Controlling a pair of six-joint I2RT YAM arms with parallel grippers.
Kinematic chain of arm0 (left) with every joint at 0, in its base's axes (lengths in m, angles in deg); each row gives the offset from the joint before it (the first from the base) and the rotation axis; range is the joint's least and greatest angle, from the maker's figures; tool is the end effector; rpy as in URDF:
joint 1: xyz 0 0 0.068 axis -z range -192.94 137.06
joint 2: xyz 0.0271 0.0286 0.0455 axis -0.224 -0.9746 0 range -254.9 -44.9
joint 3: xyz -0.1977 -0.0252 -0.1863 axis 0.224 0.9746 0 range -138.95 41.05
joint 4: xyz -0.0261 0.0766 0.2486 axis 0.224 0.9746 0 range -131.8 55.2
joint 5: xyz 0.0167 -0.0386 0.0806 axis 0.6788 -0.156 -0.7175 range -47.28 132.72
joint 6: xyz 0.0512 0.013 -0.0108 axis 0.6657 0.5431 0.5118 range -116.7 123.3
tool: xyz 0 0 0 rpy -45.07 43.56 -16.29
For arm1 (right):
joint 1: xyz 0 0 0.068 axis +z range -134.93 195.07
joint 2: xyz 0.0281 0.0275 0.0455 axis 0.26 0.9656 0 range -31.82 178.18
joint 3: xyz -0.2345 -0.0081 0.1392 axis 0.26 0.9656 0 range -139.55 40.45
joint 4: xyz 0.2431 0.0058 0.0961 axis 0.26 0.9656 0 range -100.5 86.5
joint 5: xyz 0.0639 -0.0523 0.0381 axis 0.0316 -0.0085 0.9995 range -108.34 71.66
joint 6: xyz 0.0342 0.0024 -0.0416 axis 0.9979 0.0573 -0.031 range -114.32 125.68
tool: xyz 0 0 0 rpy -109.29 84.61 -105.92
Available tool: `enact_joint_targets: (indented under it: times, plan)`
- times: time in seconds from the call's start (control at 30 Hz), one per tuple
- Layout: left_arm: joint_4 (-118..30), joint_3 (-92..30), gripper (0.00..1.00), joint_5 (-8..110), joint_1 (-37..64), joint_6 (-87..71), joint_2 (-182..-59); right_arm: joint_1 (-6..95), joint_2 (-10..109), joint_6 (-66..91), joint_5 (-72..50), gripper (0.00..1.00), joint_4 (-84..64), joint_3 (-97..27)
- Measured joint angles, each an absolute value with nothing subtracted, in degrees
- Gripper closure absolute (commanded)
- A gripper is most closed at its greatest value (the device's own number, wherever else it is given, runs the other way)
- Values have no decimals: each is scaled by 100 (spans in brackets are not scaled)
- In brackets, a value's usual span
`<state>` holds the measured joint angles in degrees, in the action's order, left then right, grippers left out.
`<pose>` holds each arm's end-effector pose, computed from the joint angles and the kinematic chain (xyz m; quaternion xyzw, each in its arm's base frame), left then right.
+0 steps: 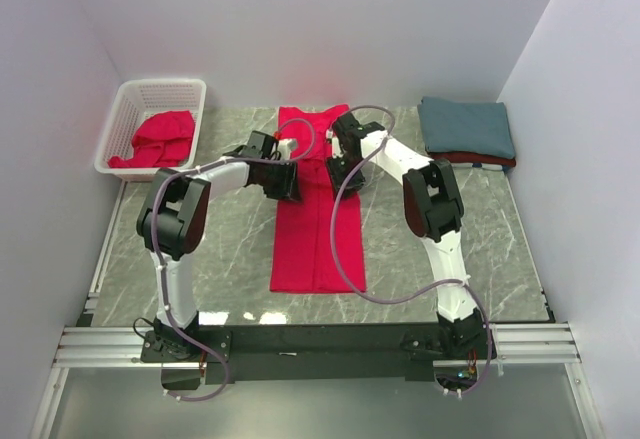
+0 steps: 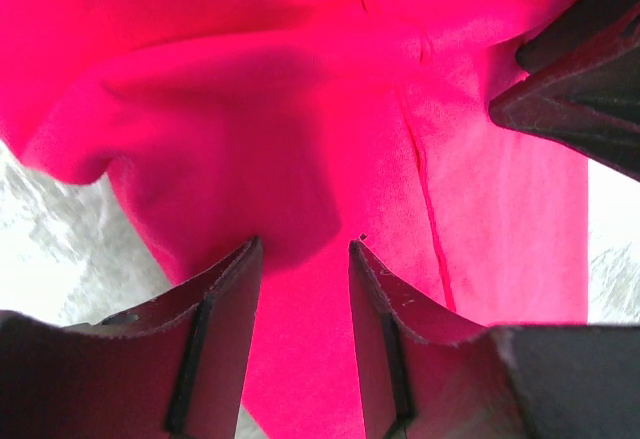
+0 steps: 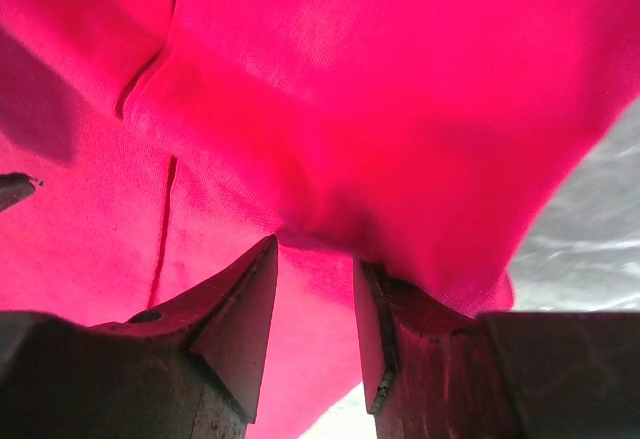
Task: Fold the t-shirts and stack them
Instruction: Fold the tshirt
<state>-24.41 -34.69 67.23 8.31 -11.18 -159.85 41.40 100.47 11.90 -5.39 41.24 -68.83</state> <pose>0.3840 -0.1652 0.1556 0.1162 0.9307 -0.2797 0.2049 0.4224 0.2179 0.1634 -0.1867 0.9671 0.1443 0.0952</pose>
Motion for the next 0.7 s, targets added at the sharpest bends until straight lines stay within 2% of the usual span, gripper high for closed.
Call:
enact_joint_targets:
  times: [0.17, 0.33, 0.37, 0.47, 0.57, 0.6, 0.67, 0.7]
  plan:
    - [-2398, -3653, 48, 6767, 764, -1120, -16088, 4081, 10161, 1083, -550, 55, 4124, -7106]
    - [-2618, -3135, 24, 6952, 619, -945, -15588, 4076, 9805, 867, -393, 47, 3844, -6623]
    - [-2603, -2934, 15, 6959, 589, -904, -15341, 4072, 9531, 762, -362, 46, 3744, -6306]
    - [-2430, -2580, 1, 6983, 455, -617, -14302, 4063, 8509, 425, -354, 39, 3659, -5558]
    - [-2323, -2654, 1, 6998, 320, -204, -13245, 4054, 7210, -3, -450, 29, 3427, -5130]
    - [-2295, -2715, 1, 7003, 276, -43, -12906, 4052, 6732, -180, -507, 22, 3320, -5047]
    - [-2269, -2807, 1, 6985, 206, 255, -12311, 4052, 5844, -552, -572, 17, 3053, -4951]
    - [-2260, -2822, 1, 6979, 195, 381, -12036, 4052, 5529, -700, -598, 8, 2926, -4916]
